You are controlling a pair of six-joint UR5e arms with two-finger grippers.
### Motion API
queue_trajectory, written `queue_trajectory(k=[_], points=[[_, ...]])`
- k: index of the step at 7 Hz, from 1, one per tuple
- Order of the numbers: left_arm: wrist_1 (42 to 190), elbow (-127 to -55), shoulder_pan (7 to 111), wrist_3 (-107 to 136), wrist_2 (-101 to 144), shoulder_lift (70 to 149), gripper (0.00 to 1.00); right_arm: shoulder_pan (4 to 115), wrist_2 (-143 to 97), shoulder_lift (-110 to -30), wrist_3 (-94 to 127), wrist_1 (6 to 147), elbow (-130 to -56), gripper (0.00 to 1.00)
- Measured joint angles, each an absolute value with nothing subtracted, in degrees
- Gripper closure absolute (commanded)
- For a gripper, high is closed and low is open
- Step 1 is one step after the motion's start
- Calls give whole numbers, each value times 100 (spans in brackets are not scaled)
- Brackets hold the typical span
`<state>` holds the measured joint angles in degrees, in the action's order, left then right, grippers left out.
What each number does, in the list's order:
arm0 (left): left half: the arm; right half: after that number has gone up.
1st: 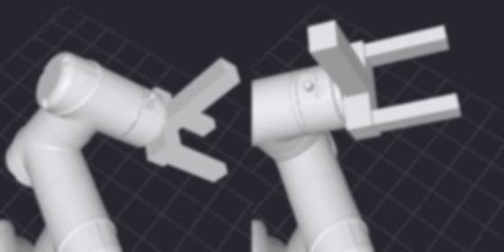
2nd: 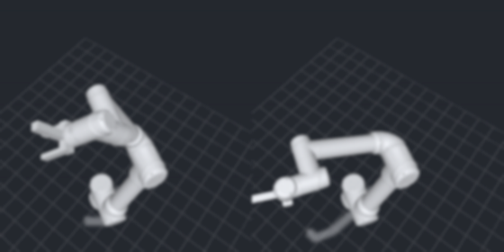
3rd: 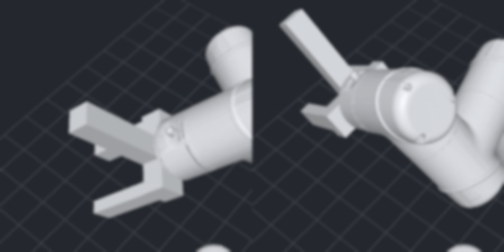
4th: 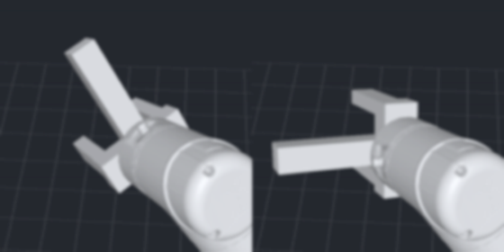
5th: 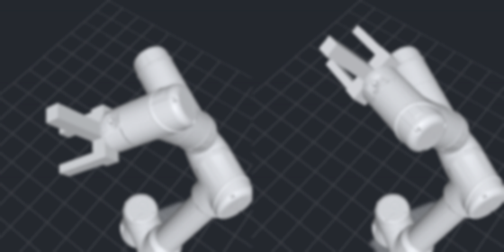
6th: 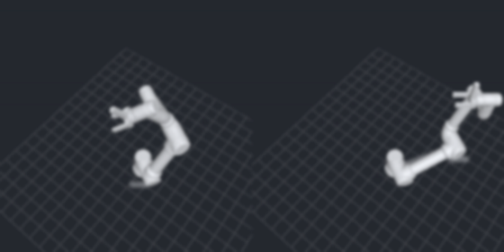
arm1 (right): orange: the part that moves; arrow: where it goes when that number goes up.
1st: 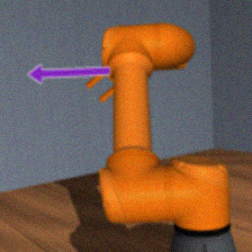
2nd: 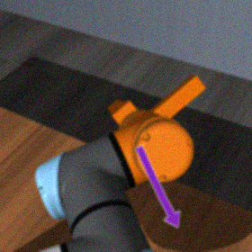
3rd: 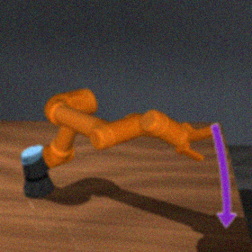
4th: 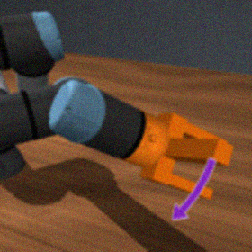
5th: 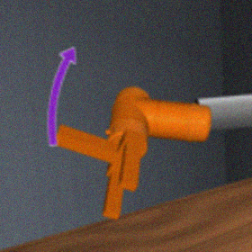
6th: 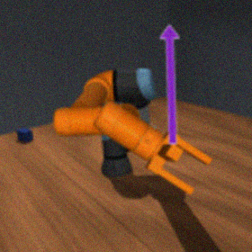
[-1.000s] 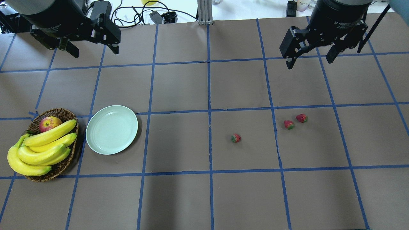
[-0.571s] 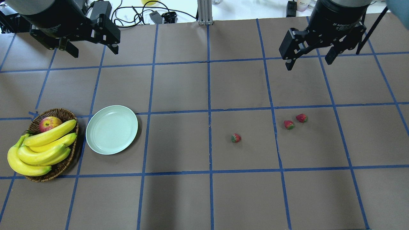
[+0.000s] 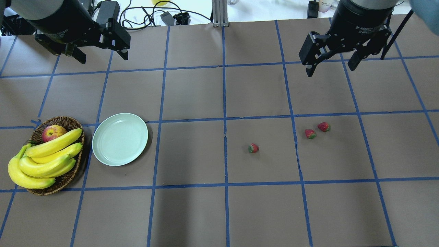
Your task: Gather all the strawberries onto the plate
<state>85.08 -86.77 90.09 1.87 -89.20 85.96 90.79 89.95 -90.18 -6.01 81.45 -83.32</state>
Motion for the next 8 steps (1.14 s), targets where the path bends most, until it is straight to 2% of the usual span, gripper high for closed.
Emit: queue_trajectory(k=[3, 6, 7, 8], points=[[8441, -8689, 9007, 193, -8922, 8600, 0, 9128, 8973, -8912, -517, 8147, -8407, 0], [8469, -8685, 9002, 186, -8926, 8591, 0, 10137, 8990, -8189, 546, 9231, -8808, 0], [8488, -8684, 9001, 185, -8923, 8588, 0, 10399, 8983, -8003, 955, 9792, -9164, 0], [8495, -8685, 9004, 185, -8912, 8588, 0, 10539, 8981, -7891, 1213, 10715, -9818, 0]])
